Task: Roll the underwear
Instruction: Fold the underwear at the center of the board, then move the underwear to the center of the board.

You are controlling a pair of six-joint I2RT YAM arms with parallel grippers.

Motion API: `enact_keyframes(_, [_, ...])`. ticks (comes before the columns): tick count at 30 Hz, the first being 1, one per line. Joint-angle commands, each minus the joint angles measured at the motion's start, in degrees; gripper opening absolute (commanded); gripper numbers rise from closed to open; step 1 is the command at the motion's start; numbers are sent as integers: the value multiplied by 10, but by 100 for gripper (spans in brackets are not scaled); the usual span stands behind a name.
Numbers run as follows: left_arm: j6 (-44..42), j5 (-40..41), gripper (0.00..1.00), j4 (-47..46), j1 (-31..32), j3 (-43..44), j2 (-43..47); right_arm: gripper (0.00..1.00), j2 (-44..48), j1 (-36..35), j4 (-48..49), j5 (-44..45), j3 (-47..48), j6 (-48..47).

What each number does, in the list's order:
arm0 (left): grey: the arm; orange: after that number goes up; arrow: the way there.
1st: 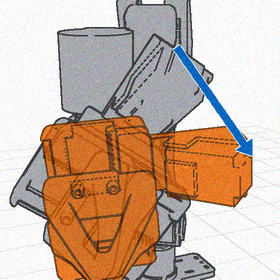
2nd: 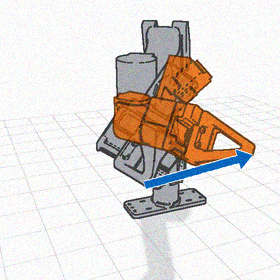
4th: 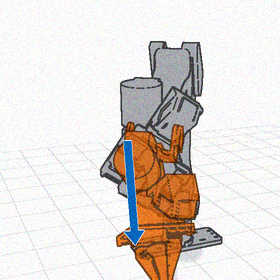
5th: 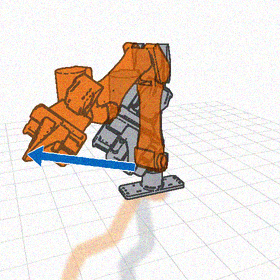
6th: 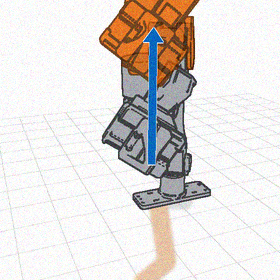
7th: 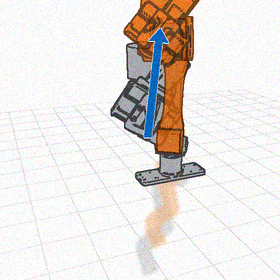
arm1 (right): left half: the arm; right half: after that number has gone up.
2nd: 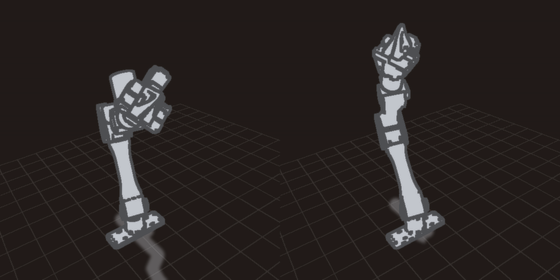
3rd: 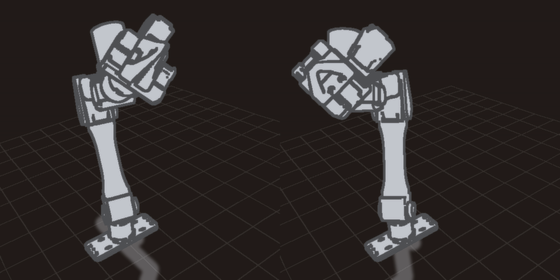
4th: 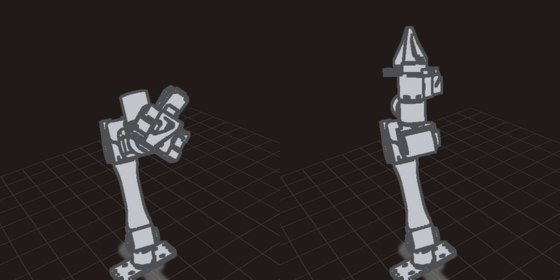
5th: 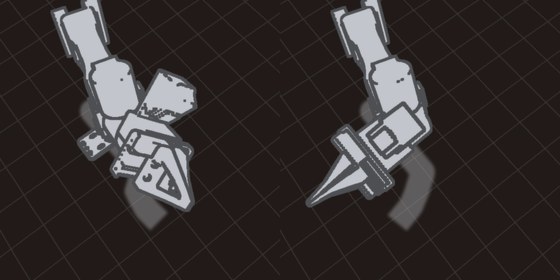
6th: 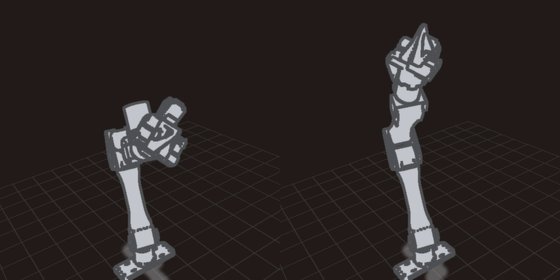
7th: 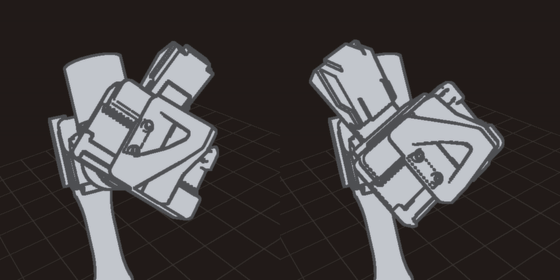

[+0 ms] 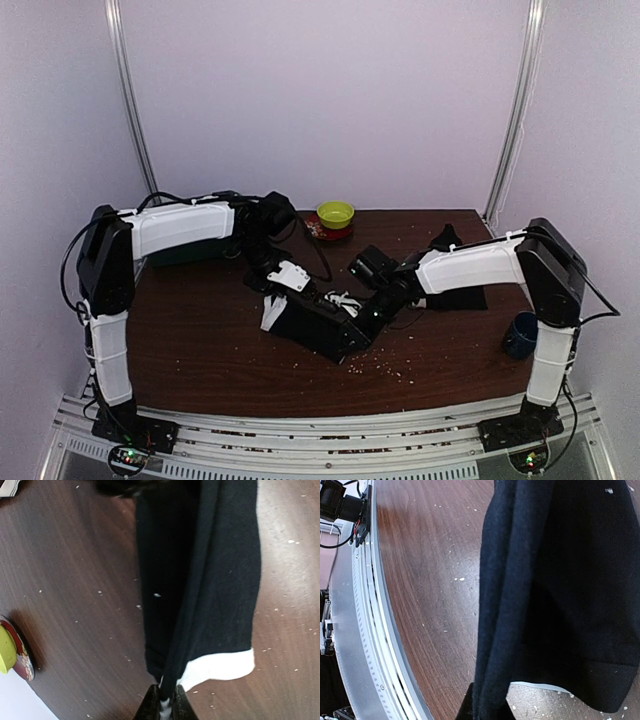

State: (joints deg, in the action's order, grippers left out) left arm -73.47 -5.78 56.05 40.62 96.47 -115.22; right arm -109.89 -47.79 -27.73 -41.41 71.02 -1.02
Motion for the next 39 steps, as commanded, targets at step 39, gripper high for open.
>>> enact_keyframes(39, [118,83,15,-272,-73,-116,-53,4,-49,56,-51,19,86,32])
